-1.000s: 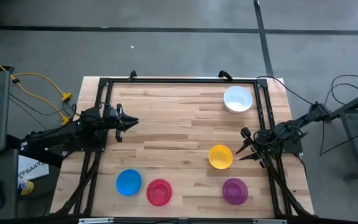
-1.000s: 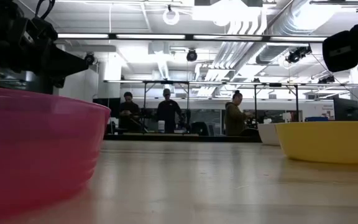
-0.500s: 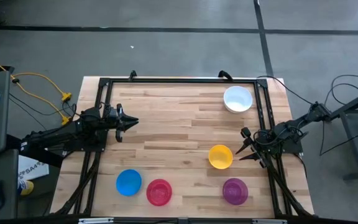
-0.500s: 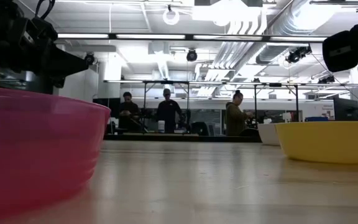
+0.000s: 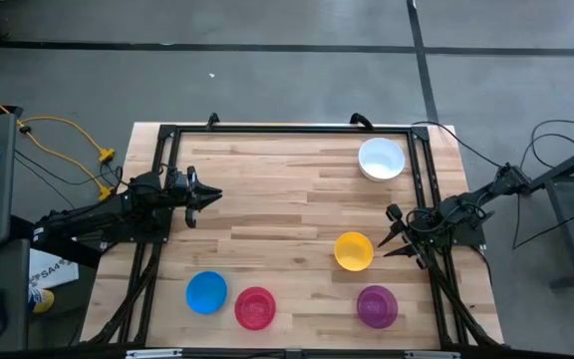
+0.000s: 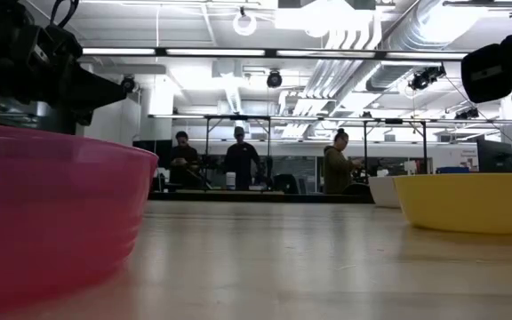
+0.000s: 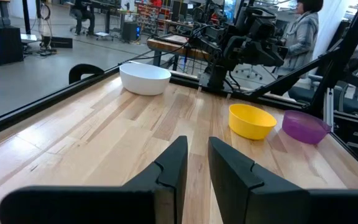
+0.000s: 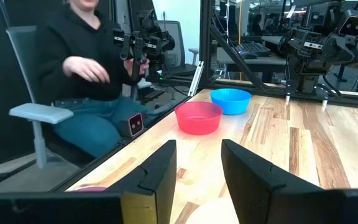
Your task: Nest bowls inside each other
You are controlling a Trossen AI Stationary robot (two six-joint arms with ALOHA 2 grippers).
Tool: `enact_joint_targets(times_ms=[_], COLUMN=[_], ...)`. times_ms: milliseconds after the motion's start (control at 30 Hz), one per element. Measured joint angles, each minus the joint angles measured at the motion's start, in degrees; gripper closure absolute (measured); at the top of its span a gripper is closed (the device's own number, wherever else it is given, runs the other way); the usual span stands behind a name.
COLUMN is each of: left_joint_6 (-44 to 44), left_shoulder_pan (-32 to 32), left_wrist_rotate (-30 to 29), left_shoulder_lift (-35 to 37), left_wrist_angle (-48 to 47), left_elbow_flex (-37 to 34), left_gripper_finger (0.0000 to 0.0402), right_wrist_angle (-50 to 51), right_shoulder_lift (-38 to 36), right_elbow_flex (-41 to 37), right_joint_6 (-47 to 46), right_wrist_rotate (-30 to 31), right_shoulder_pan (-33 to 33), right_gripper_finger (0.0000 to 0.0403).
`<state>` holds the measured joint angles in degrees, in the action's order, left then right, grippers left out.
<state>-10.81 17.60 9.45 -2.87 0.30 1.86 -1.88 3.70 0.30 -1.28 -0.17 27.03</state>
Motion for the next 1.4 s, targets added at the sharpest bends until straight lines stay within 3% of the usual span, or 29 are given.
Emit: enact_joint_targets(times_ms=[700, 1033, 1400], left_joint_6=[2.87, 3.02, 5.29], left_shoulder_pan=[-0.01, 0.03, 0.01], left_wrist_rotate=[0.05, -4.19, -8.55], left_shoulder_lift=[0.00, -0.44, -11.50], left_wrist_angle=[0.80, -0.69, -2.47], left_elbow_flex=[-0.01, 0.61, 10.24], left_gripper_finger=[0.0336, 0.0336, 0.0336], right_wrist_angle=[0.00, 0.00, 0.01], right_shoulder_lift=[0.00, 0.01, 0.01], right_elbow_flex=[0.00, 0.02, 0.00], right_joint_6=[0.00, 0.00, 0.00], right_wrist_rotate=[-0.01, -0.02, -0.02], right_shoulder_pan=[0.01, 0.00, 0.02], right_gripper_finger=[0.0282, 0.0282, 0.0282])
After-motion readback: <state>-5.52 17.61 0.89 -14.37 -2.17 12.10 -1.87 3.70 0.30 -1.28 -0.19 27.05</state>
